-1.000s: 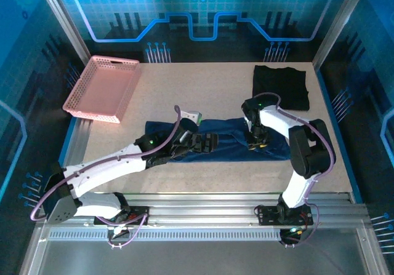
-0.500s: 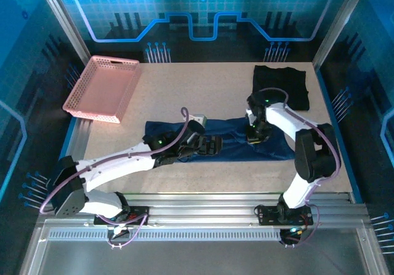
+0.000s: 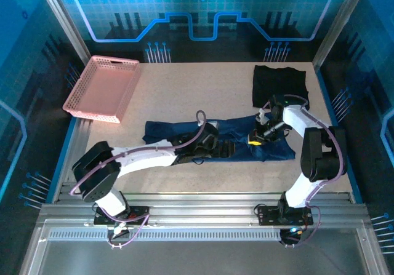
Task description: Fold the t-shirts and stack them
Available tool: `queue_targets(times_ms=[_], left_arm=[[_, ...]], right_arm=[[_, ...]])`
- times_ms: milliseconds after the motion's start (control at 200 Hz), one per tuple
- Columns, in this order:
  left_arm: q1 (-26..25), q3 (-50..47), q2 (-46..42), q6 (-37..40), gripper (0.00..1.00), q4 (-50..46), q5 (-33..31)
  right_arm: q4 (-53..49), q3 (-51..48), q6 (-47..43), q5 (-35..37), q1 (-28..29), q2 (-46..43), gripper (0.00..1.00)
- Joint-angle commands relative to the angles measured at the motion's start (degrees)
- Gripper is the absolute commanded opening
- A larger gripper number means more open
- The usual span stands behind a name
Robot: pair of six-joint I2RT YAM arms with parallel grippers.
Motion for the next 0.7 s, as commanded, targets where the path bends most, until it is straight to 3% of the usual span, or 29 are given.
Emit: queue_targets(times_ms=[0, 265, 305, 415, 545, 610, 695], left_arm=[[-0.4, 2.9, 2.4, -4.8, 0.94, 6.7, 4.3], [-0.4, 4.2, 5.5, -6.3, 0.93, 9.4, 5.6], [-0.4, 4.1, 5.7, -6.7, 0.93, 9.7, 5.4], [-0.5, 4.4, 5.9, -6.5, 0.93, 9.5, 5.0], [-0.4, 5.6, 7.1, -6.4, 0.93, 8.1, 5.5], [-0.4, 6.1, 8.1, -7.0, 0.93, 7.9, 5.8], [-0.4, 7.0, 9.5, -8.1, 0.91, 7.3, 5.9]], right_arm=[[1.5, -1.1, 1.4, -7.2, -0.3, 1.2, 0.0], [2.2, -1.7, 2.8, -14.7, -2.3, 3.0, 0.02], [1.0, -1.2, 2.5, -13.0, -2.3, 3.4, 0.07], [0.1, -1.3, 3.1, -7.8, -3.0, 2.4, 0.34], [-0.1, -3.9, 7.9, 1.1, -5.2, -4.9, 0.47], [-1.8, -4.9, 10.0, 7.4, -5.9, -9.4, 0.48], [-3.5, -6.1, 11.1, 10.4, -6.5, -12.9, 0.48]])
